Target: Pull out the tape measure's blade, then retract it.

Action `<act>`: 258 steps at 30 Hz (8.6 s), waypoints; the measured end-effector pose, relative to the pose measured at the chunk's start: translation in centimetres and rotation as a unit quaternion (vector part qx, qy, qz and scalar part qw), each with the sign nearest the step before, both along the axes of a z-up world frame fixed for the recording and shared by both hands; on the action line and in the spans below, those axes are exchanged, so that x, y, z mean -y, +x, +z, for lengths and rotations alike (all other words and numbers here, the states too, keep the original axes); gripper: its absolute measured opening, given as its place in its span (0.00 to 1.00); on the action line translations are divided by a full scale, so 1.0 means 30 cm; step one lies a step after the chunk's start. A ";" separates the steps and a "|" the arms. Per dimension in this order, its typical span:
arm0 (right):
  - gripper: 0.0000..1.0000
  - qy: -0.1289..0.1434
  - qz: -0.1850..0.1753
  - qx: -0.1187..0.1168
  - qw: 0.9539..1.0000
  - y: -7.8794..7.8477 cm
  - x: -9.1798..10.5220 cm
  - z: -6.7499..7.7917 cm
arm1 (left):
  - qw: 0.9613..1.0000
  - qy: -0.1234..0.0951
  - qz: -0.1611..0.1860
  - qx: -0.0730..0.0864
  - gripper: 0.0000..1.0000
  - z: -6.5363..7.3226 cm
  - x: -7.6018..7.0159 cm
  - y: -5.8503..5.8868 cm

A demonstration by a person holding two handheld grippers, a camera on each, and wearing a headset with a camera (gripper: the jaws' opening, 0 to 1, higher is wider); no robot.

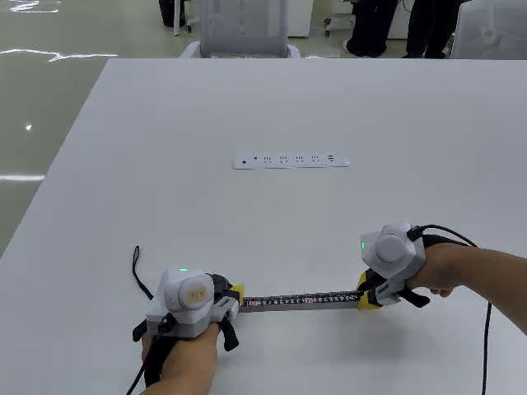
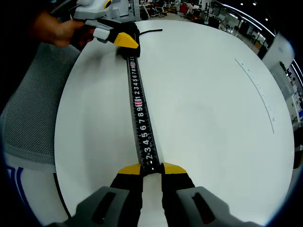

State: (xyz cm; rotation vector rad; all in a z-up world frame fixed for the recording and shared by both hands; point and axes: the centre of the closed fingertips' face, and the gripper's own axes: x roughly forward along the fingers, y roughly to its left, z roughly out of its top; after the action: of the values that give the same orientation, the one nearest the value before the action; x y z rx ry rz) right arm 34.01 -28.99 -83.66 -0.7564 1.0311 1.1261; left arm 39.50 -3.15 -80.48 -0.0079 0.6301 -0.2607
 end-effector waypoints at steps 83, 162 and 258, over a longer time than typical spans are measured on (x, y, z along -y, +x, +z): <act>0.14 0.003 -0.012 0.005 1.000 0.004 -0.050 -0.002 | 0.999 0.011 -0.038 0.005 0.62 -0.005 -0.001 -0.015; 0.14 0.008 -0.010 0.002 1.000 0.012 -0.116 -0.002 | 0.999 0.006 -0.042 0.005 0.63 -0.007 0.001 -0.013; 0.14 0.014 -0.007 0.004 1.000 0.029 -0.203 -0.003 | 0.999 0.002 -0.043 0.004 0.63 -0.008 0.001 -0.013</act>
State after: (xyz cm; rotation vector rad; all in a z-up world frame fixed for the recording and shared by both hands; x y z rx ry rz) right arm 34.88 -22.90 -83.76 -0.7300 1.0109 1.1224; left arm 39.10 -3.16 -80.73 0.0253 0.6235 -0.3425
